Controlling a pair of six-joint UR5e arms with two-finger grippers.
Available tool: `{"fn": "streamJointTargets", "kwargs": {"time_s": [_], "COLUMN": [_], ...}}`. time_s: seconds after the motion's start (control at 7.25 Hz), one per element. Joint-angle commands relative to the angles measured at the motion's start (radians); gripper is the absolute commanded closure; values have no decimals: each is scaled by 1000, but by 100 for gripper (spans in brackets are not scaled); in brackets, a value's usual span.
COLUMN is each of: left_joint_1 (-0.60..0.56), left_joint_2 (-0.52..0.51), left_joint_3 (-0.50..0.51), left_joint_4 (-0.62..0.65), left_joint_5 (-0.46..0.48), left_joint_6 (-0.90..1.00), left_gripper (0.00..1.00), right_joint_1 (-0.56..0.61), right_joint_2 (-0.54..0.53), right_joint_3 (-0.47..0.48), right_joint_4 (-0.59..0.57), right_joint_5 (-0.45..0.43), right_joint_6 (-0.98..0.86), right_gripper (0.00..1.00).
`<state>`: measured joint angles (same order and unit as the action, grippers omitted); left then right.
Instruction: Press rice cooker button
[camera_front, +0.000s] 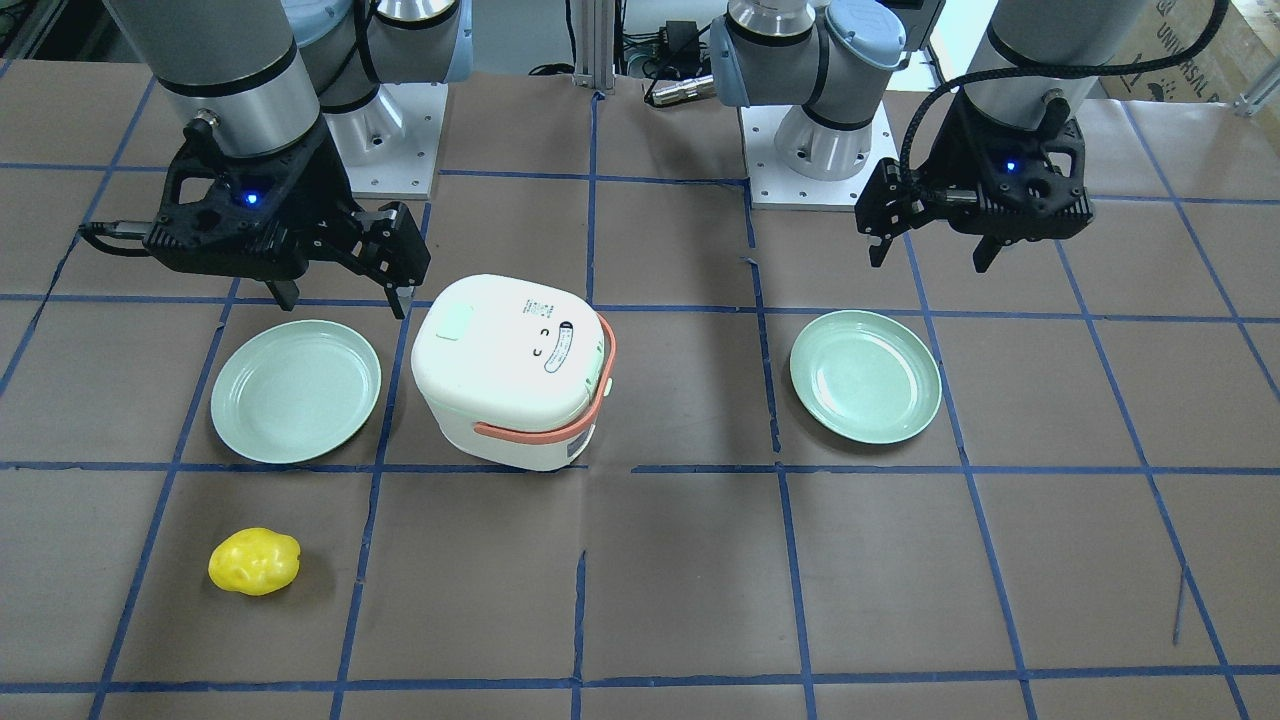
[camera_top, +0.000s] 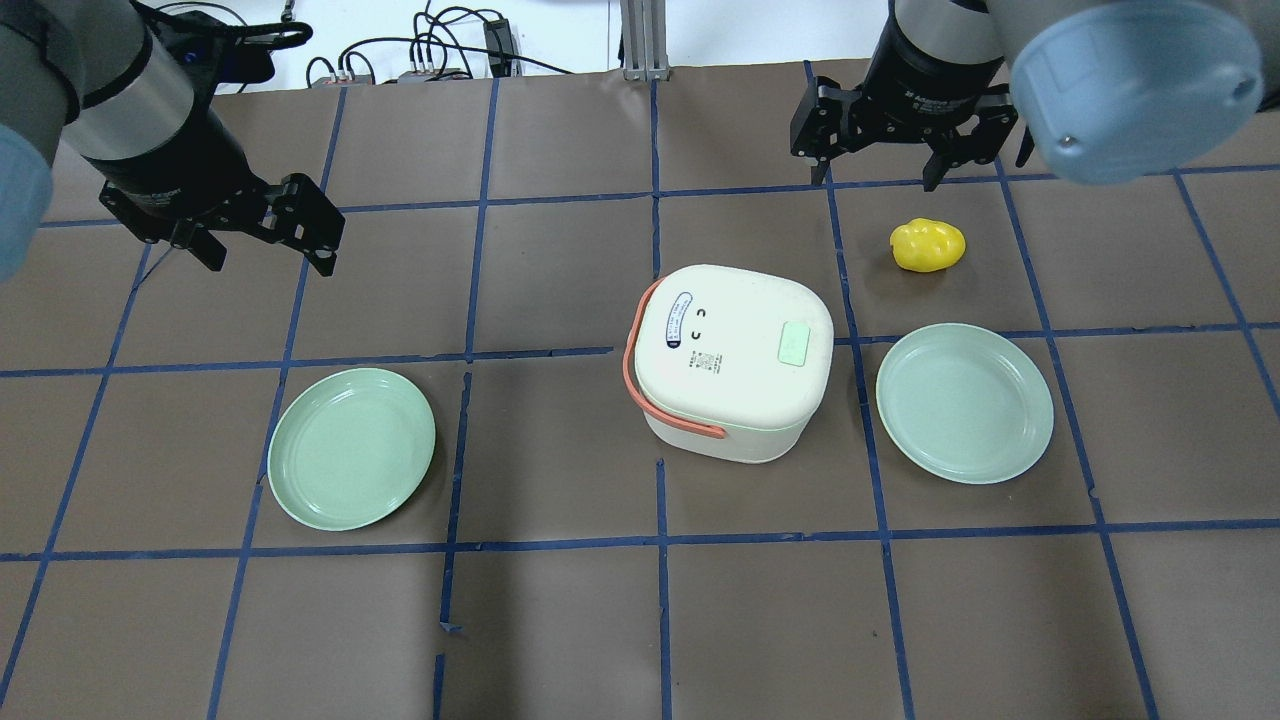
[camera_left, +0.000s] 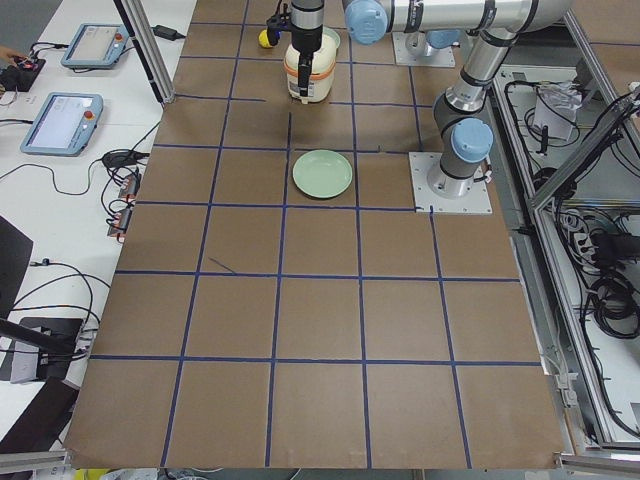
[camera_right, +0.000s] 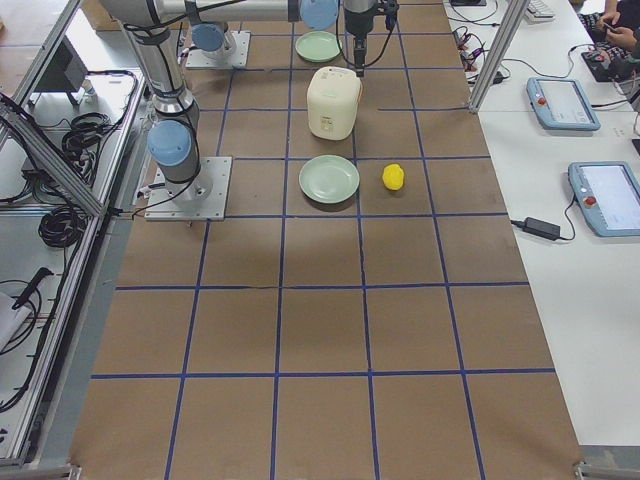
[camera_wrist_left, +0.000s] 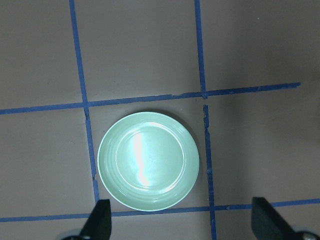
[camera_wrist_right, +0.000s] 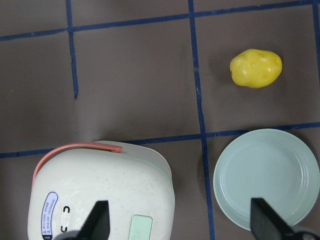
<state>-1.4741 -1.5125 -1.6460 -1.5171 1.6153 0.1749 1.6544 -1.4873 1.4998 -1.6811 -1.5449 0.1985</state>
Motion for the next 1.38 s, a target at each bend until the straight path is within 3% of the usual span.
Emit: {"fn": "streamJointTargets", "kwargs": {"time_s": [0.0, 1.24], "left_joint_1": [0, 0], "left_joint_2": [0, 0], "left_joint_3": [0, 0], "left_joint_4": [0, 0], "left_joint_5": [0, 0], "left_joint_6": [1, 0], "left_gripper": [0, 0], "right_joint_1": [1, -50], "right_joint_2": [28, 27], "right_joint_3": [-67, -21], "right_joint_4": [82, 81], "right_joint_5": [-1, -17], "right_joint_6": [31, -47], "right_gripper": [0, 0]}}
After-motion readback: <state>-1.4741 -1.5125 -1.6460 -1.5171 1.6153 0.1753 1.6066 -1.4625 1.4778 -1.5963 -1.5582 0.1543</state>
